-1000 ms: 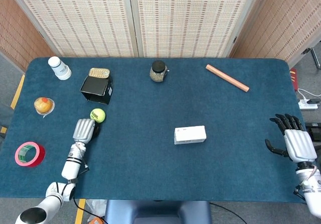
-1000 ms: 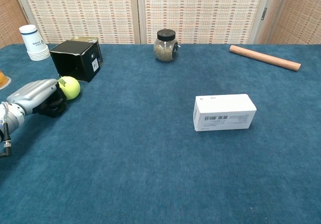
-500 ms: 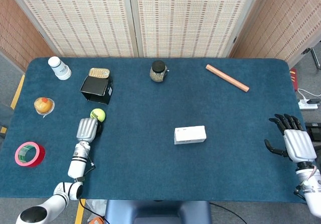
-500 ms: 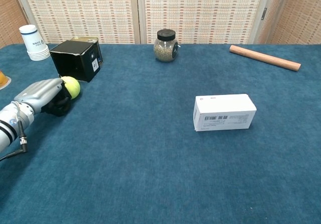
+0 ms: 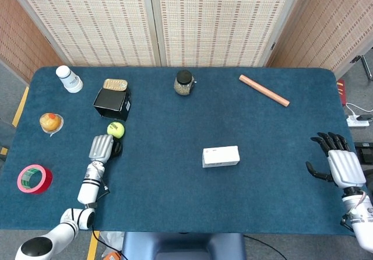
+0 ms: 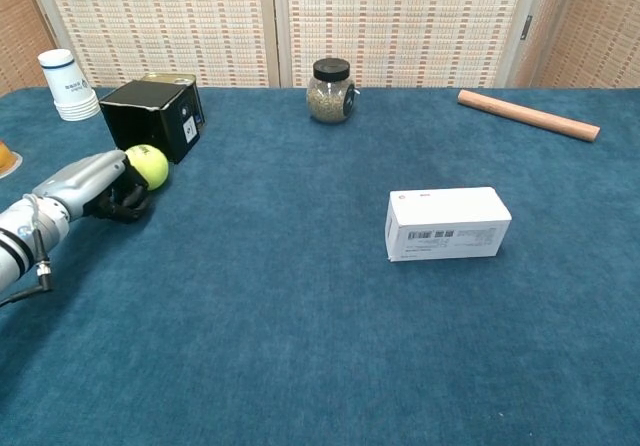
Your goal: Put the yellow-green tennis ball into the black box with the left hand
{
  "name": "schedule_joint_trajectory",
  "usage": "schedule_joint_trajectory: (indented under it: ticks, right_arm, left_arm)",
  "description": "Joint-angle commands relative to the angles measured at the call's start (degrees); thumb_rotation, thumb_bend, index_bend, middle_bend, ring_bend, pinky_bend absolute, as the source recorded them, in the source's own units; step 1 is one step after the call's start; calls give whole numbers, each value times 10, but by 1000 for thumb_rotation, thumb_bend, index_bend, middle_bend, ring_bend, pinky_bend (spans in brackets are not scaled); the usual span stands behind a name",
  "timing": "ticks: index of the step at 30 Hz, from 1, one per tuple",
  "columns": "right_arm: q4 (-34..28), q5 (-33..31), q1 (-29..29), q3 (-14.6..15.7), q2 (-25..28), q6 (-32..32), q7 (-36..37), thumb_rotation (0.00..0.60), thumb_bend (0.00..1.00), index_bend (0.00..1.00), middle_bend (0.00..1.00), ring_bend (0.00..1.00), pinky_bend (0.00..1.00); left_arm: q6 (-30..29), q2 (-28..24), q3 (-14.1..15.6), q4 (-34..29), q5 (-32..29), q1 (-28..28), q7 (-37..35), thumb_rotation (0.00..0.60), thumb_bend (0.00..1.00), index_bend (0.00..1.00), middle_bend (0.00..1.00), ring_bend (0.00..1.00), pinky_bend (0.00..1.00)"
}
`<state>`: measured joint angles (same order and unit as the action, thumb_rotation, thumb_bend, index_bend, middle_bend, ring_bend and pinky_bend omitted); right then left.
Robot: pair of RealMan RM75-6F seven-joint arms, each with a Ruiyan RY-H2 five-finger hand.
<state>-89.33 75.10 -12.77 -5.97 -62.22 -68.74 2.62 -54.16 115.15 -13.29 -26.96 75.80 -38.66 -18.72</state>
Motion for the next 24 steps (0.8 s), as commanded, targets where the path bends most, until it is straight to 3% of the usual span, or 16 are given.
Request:
schedule_joint_trajectory:
  ticks: [1, 6, 8, 24]
  right_arm:
    - [0, -1, -3, 0, -1, 3, -3, 600, 327, 191, 97, 0, 0]
    - [0, -2, -6, 0, -2, 8, -4, 600, 327, 191, 97, 0, 0]
    - [0, -2, -6, 0, -1, 8, -3, 600, 327, 191, 97, 0, 0]
    - [-2, 7, -2, 3, 2, -2, 4, 600, 327, 190, 97, 0, 0]
  left_arm:
    - [14, -22, -19, -3, -6, -33, -23, 204, 329, 196, 20, 0, 0]
    - [-4, -23, -68, 28, -40, -69, -8, 184, 328, 121, 0, 0, 0]
    - [-8, -24, -72, 39, -43, -74, -12, 152, 329, 109, 0, 0, 0]
    - [6, -25, -40, 50, -33, -53, -32, 133, 328, 113, 0, 0, 0]
